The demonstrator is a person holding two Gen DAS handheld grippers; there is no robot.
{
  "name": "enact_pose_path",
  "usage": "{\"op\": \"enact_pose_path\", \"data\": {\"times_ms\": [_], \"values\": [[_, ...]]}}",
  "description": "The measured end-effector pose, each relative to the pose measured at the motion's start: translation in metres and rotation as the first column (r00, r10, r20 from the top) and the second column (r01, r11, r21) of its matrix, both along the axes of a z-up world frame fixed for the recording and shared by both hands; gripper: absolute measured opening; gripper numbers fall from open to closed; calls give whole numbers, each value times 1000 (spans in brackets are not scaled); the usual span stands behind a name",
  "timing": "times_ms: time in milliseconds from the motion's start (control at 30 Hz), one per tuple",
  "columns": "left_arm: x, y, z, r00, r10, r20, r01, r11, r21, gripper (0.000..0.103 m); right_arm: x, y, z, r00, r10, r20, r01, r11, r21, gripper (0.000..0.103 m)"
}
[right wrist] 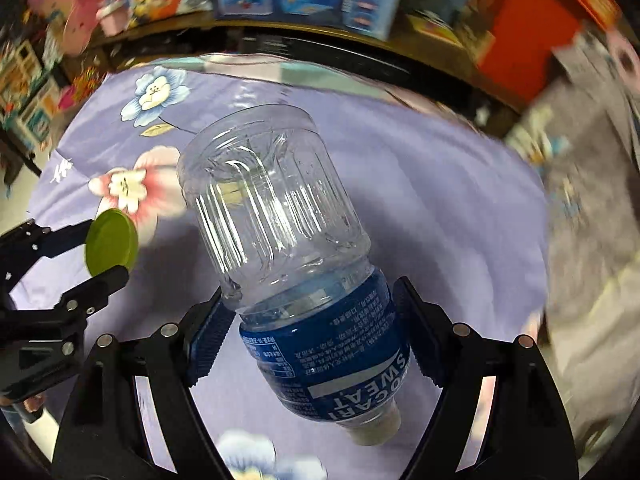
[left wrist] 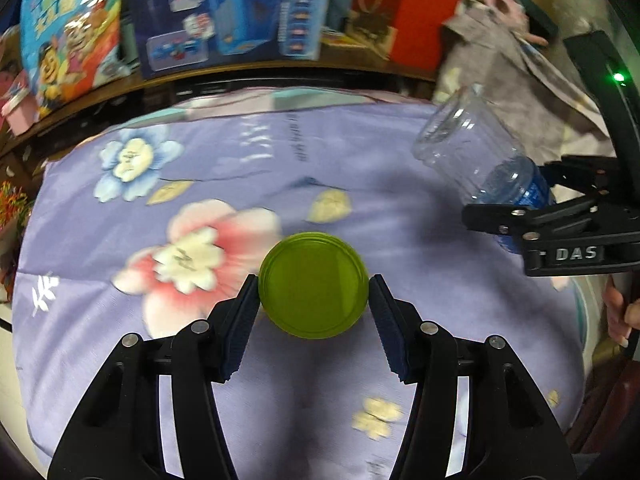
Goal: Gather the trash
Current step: 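Carry the green lid and water bottle over the teal bin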
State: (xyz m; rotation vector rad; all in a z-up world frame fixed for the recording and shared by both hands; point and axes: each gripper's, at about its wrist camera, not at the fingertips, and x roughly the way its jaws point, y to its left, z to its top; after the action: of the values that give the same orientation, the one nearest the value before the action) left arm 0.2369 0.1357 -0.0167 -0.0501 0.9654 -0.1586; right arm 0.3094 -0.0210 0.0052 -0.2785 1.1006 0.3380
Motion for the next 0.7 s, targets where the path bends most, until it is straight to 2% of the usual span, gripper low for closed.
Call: {"op": "enact_pose_path", "data": {"times_ms": [167, 367, 533, 700], "values": [[-27, -59, 2, 997, -73, -17, 72, 997, -14, 57, -55, -72, 8, 997, -77, 9, 76, 995, 61, 75], [-55, -135, 7, 982, -188, -8, 188, 982, -14, 57, -113, -170, 7, 980, -200, 1, 198, 972, 130, 75], [-69, -203, 8, 955, -295, -13, 295, 955, -21, 57, -156, -256, 3, 948, -318, 2, 312, 932, 184, 75], [-84, -276, 2, 907, -420, -28, 420, 908, -12, 57, -186, -331, -13, 895, -445, -21, 440, 877, 194, 75]]}}
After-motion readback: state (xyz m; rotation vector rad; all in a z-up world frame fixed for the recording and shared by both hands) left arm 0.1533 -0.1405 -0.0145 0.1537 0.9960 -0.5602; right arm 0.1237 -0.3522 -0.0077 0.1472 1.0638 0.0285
